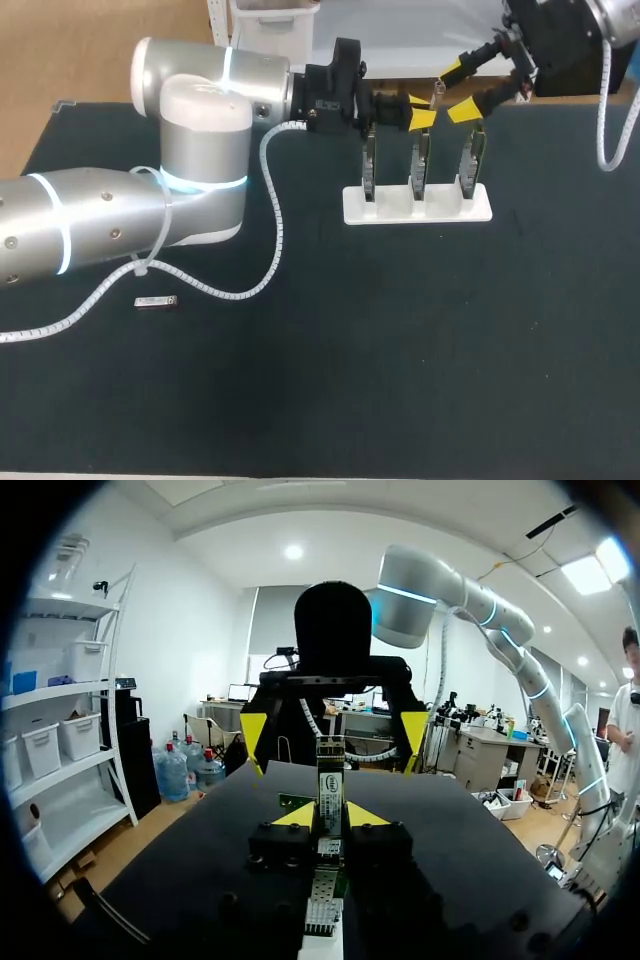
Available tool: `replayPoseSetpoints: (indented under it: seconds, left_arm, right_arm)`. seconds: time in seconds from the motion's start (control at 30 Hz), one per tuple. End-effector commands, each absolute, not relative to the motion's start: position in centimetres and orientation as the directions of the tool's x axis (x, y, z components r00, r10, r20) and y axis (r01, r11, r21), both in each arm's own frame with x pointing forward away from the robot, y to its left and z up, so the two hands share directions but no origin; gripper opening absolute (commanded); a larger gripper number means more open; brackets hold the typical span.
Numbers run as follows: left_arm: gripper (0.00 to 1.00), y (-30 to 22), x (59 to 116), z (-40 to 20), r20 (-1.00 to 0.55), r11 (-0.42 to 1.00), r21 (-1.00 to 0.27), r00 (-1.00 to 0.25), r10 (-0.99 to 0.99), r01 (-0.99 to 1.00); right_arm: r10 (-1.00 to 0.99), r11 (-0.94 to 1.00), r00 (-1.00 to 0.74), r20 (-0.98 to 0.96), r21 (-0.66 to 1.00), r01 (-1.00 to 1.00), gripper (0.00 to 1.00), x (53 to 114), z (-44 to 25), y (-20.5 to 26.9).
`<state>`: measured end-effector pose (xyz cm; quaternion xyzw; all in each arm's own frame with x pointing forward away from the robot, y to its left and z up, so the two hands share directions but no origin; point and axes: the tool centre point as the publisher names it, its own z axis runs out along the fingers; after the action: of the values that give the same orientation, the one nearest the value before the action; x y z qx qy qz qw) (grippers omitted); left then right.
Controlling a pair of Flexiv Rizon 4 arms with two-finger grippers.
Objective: Pick up the optical module with the left hand, and insert it into the network port with the right hand.
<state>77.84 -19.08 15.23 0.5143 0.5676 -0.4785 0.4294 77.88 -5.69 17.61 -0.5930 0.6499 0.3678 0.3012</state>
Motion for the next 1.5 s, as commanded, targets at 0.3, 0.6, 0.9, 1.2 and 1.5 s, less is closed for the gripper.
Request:
replayPoseSetpoints:
  seconds: [0.3,0.6,0.9,1.2,1.5]
  left_arm:
    - [0.00,-19.1,77.7,15.2,-0.980,0.018,-0.100,-0.102,0.172,0.995]
    - [0.00,-19.1,77.7,15.2,-0.980,0.018,-0.100,-0.102,0.172,0.995]
    - [0.00,-19.1,77.7,15.2,-0.980,0.018,-0.100,-0.102,0.172,0.995]
    - [0.00,-19.1,77.7,15.2,-0.980,0.018,-0.100,-0.102,0.172,0.995]
    - [0.00,-19.1,77.7,15.2,-0.980,0.018,-0.100,-0.102,0.172,0.995]
  right_arm:
    - [-0.542,0.000,-0.090,-0.835,0.107,-0.994,1.00,77.9,18.1,-4.9]
    - [-0.537,-0.033,-0.074,-0.840,0.109,-0.993,1.00,77.9,18.2,-4.4]
    - [-0.535,-0.028,-0.064,-0.842,0.093,-0.995,1.00,77.7,18.5,-4.3]
    - [-0.535,-0.018,-0.071,-0.842,0.096,-0.995,1.00,77.5,18.5,-4.3]
    - [-0.534,-0.018,-0.071,-0.843,0.096,-0.995,0.68,77.4,18.4,-4.2]
